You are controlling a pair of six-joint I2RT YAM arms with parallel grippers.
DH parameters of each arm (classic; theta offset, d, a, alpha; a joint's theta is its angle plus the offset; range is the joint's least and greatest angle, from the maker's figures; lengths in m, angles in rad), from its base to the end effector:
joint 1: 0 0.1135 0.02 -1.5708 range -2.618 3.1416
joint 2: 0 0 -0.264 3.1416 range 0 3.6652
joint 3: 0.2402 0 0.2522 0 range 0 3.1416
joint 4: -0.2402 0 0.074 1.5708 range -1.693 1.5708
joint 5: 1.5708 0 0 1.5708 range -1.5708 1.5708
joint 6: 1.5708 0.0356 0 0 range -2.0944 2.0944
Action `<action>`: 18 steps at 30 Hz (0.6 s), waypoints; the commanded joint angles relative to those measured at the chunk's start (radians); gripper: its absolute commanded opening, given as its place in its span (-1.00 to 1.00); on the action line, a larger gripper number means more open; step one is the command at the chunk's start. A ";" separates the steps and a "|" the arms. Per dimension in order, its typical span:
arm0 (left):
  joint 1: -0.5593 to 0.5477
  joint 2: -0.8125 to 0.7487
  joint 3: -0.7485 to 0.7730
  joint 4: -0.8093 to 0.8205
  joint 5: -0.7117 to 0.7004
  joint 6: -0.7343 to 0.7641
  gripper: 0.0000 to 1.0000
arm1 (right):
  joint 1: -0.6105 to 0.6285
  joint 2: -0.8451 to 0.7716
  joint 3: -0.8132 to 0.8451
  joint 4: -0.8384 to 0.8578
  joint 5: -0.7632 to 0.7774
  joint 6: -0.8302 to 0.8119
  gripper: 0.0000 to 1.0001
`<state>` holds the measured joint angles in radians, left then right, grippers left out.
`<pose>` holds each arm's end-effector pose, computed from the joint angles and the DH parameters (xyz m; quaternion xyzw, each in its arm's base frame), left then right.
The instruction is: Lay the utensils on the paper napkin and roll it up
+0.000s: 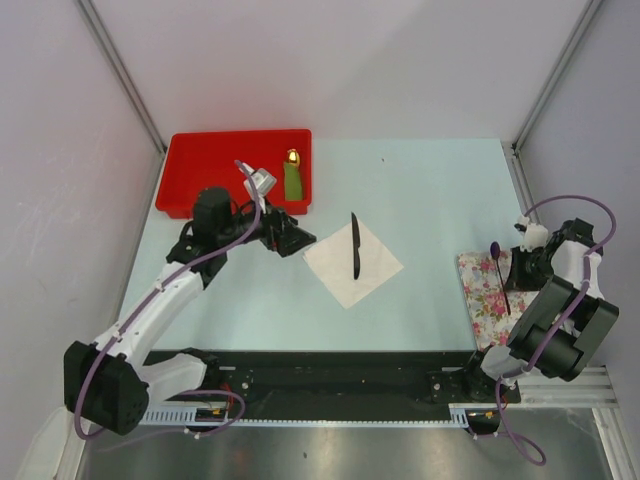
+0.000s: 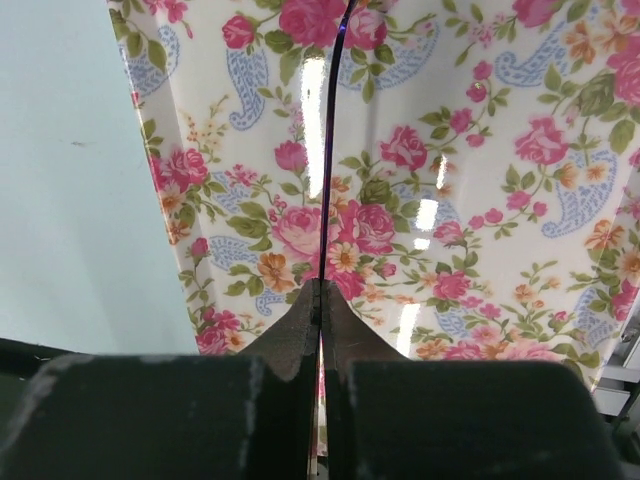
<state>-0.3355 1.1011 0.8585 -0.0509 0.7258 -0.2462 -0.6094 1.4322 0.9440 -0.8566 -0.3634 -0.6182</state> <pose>0.2274 -0.1043 0.3192 0.2449 0.7404 -0.4329 0.4521 0.2139 -0.1339 0.2085 -0.0247 0.9772 0.0829 0.1941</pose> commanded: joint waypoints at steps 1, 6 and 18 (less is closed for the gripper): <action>-0.080 0.048 0.025 0.103 -0.045 -0.047 0.84 | 0.005 -0.018 0.021 -0.012 -0.013 0.014 -1.00; -0.163 0.135 0.060 0.092 -0.057 -0.030 0.82 | -0.001 -0.004 -0.031 0.057 0.098 0.000 -1.00; -0.181 0.218 0.137 -0.006 -0.077 0.031 0.81 | 0.023 0.073 -0.152 0.269 0.201 0.021 -1.00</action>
<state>-0.5159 1.3140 0.9394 -0.0376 0.6579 -0.2512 -0.5961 1.4727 0.8124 -0.6979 -0.2066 -0.6018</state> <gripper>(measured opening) 0.907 0.007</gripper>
